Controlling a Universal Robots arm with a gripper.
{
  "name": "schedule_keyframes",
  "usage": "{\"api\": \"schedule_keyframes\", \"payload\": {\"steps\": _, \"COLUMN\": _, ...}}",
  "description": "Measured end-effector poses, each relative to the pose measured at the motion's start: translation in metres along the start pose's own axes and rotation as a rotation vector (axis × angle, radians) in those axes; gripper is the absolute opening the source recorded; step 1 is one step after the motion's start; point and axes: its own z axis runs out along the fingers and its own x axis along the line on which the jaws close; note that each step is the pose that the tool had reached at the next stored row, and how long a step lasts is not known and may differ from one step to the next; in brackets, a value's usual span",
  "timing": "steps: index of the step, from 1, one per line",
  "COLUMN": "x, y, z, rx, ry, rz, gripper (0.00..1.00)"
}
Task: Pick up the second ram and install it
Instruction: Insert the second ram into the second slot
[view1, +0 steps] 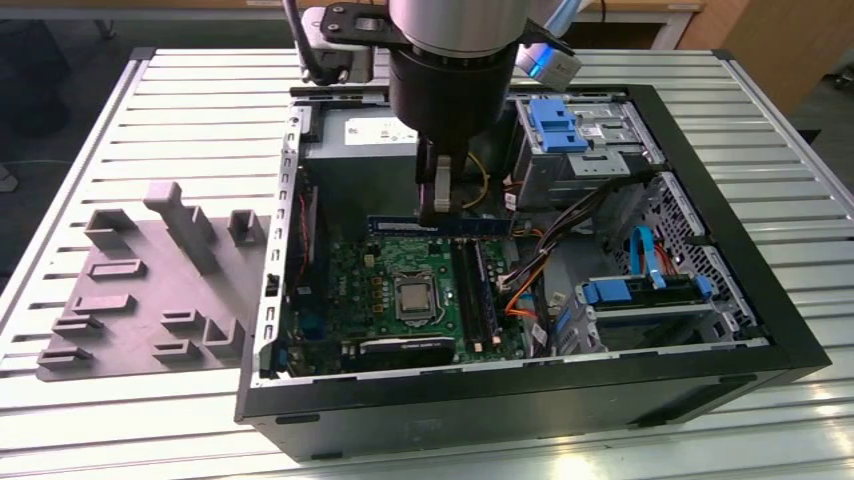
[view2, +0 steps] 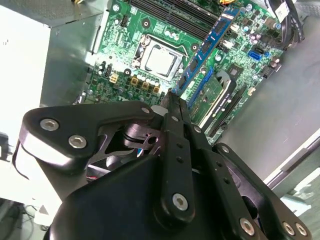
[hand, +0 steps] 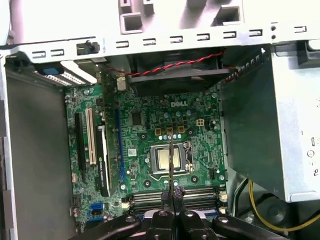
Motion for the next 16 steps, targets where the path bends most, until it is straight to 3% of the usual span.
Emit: {"api": "schedule_keyframes", "payload": {"steps": 16, "x": 0.0000, "y": 0.0000, "z": 0.0006, "rx": 0.0008, "ry": -0.0047, "rz": 0.163, "gripper": 0.11}}
